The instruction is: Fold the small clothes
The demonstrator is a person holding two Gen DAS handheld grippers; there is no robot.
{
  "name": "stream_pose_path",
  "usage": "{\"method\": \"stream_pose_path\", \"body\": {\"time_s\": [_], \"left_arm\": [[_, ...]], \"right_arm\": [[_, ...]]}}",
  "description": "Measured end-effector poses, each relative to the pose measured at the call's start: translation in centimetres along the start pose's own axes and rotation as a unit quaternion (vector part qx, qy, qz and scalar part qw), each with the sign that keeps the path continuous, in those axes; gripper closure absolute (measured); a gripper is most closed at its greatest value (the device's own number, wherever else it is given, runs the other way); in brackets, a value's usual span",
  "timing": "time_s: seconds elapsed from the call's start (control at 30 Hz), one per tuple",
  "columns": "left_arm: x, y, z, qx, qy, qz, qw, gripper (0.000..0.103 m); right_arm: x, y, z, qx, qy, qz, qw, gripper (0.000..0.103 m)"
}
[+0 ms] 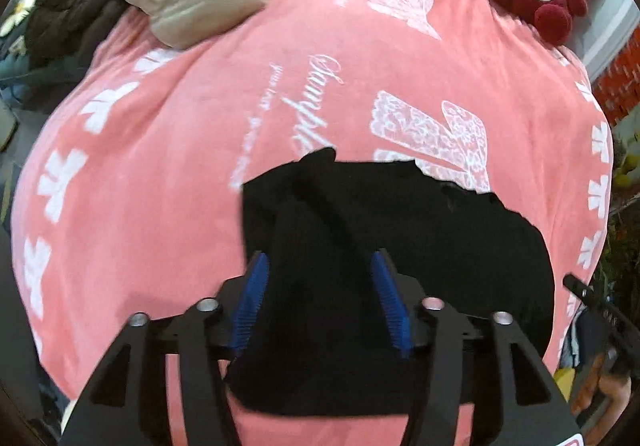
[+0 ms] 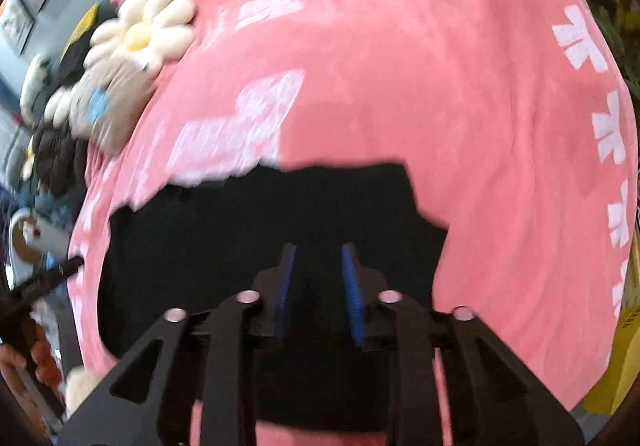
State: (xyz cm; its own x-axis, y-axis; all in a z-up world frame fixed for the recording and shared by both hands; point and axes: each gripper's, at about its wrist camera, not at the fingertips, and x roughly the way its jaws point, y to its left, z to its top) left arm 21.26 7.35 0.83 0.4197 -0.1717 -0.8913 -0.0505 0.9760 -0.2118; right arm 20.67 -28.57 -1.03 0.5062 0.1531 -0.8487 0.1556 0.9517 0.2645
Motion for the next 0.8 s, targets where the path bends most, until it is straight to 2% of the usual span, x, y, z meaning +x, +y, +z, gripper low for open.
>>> {"method": "stream_pose_path", "body": {"time_s": [0.03, 0.1, 0.13, 0.17, 0.2, 0.27, 0.3, 0.33, 0.37, 0.43, 0.5, 0.53, 0.57, 0.6, 0.63, 0.67, 0.7, 0.73, 0.8], "left_arm": [[0.4, 0.1, 0.4, -0.002, 0.002, -0.001, 1.0, 0.047], [1.4, 0.6, 1.4, 0.001, 0.0, 0.008, 1.0, 0.041], [2.6, 0.9, 2.8, 0.003, 0.0, 0.023, 0.9997, 0.041], [3.4, 1.2, 3.4, 0.003, 0.003, 0.022, 0.9997, 0.041], [4.2, 1.7, 3.9, 0.001, 0.012, 0.018, 0.9998, 0.041], [6.7, 2.5, 5.2, -0.015, 0.042, -0.027, 0.9986, 0.044], [7.8, 2.7, 5.6, -0.022, 0.06, -0.061, 0.9961, 0.055], [8.7, 2.8, 5.7, -0.02, 0.081, -0.089, 0.9926, 0.099], [8.8, 2.7, 5.6, -0.017, 0.092, -0.088, 0.9917, 0.1], [6.0, 3.1, 6.3, -0.023, 0.022, -0.114, 0.993, 0.1], [2.2, 4.1, 6.8, -0.043, -0.05, -0.151, 0.9864, 0.1], [1.6, 4.5, 6.8, -0.055, -0.062, -0.155, 0.9845, 0.099], [2.3, 5.1, 6.7, -0.069, -0.063, -0.131, 0.9869, 0.098], [3.3, 5.2, 6.7, -0.067, -0.052, -0.113, 0.99, 0.098], [5.9, 5.2, 6.5, -0.054, -0.016, -0.091, 0.9942, 0.096], [8.5, 5.3, 6.0, -0.048, 0.037, -0.048, 0.997, 0.096], [9.5, 5.4, 5.8, -0.052, 0.063, -0.03, 0.9962, 0.096], [9.1, 5.8, 5.4, -0.068, 0.051, -0.041, 0.9955, 0.091], [6.7, 6.2, 5.0, -0.081, -0.004, -0.051, 0.9954, 0.078]], "right_arm": [[0.5, -0.8, 0.8, 0.004, 0.001, -0.009, 1.0, 0.055], [1.9, -1.8, 2.2, 0.002, 0.007, -0.026, 1.0, 0.052], [2.8, -2.5, 2.9, 0.002, 0.014, -0.036, 0.999, 0.051], [3.5, -2.4, 3.3, 0.002, 0.02, -0.044, 0.999, 0.048], [4.7, -2.9, 3.8, 0.005, 0.029, -0.051, 0.998, 0.041], [6.7, -3.9, 4.5, 0.012, 0.048, -0.051, 0.997, 0.04], [7.2, -4.4, 4.4, 0.013, 0.059, -0.032, 0.998, 0.059], [7.7, -4.2, 4.4, 0.012, 0.068, -0.005, 0.998, 0.101], [7.2, -3.8, 4.5, 0.01, 0.059, 0.009, 0.998, 0.101], [3.7, -3.0, 4.9, 0.006, -0.002, 0.039, 0.999, 0.101], [0.3, -3.5, 5.0, 0.019, -0.064, 0.042, 0.997, 0.101], [0.1, -3.9, 4.9, 0.024, -0.076, 0.031, 0.996, 0.101], [1.5, -4.8, 4.7, 0.022, -0.063, -0.006, 0.998, 0.099], [3.4, -5.5, 4.5, 0.018, -0.031, -0.027, 0.999, 0.092], [5.8, -6.4, 3.9, 0.027, 0.023, -0.06, 0.998, 0.092], [6.5, -7.0, 3.5, 0.041, 0.038, -0.068, 0.996, 0.092], [5.7, -7.4, 3.0, 0.059, 0.02, -0.048, 0.997, 0.092], [4.1, -7.4, 2.5, 0.066, -0.01, -0.039, 0.997, 0.091], [1.8, -7.1, 1.5, 0.066, -0.035, -0.032, 0.997, 0.089]]}}
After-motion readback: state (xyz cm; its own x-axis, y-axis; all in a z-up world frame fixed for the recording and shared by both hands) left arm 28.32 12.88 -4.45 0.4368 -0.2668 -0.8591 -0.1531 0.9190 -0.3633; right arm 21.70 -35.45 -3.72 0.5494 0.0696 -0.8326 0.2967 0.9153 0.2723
